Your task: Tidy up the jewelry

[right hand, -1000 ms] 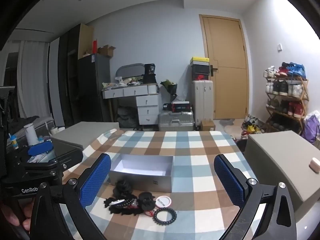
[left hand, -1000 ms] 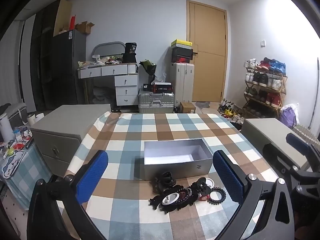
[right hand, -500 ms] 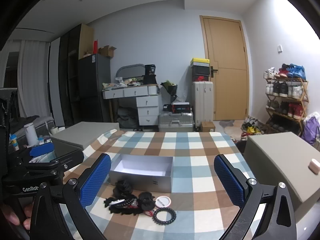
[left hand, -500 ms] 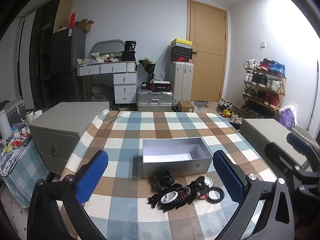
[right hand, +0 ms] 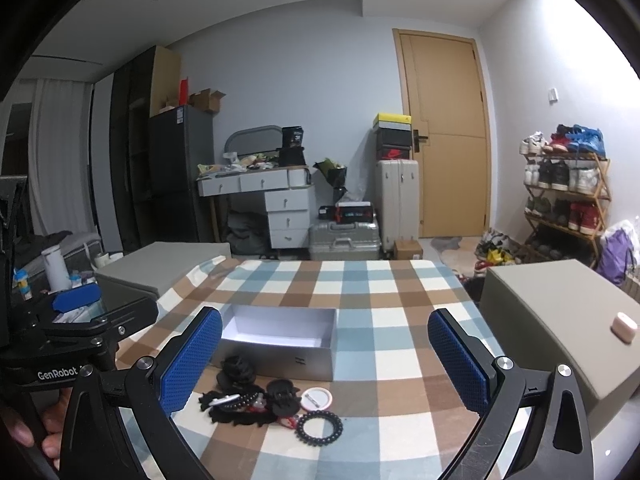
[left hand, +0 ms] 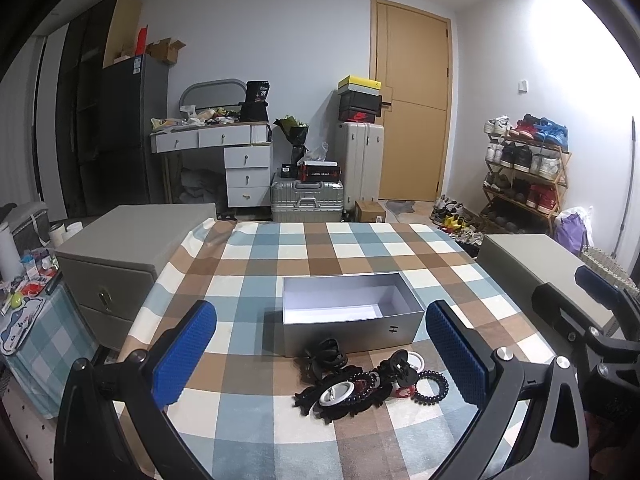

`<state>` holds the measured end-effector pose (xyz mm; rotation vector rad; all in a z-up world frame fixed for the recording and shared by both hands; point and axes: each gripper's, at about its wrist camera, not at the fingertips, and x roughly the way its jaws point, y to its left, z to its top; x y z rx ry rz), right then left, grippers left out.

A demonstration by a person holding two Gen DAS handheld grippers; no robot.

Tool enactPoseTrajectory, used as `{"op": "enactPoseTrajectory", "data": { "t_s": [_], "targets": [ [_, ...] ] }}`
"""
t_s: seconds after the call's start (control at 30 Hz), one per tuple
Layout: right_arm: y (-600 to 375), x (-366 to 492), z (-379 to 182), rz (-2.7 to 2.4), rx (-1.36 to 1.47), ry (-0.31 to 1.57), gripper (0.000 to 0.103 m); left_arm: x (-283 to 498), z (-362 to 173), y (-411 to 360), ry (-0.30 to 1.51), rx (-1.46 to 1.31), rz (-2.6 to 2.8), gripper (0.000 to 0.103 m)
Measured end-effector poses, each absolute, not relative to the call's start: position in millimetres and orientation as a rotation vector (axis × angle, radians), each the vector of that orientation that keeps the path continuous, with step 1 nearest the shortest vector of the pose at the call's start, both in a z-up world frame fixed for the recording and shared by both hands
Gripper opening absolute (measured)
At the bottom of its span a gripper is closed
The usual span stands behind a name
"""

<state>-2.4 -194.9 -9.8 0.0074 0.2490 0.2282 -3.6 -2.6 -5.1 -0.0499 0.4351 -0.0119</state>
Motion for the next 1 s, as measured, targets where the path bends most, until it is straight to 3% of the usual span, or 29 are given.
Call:
{"op": "enactPoseTrajectory", "data": {
  "t_s": [1.0],
  "targets": [
    [-194.4, -1.6, -13.5, 0.242, 0.000, 0.245, 0.103, 2.6, -13.5, -2.0, 0.463, -0.059, -0.021, 0.102]
  ]
}}
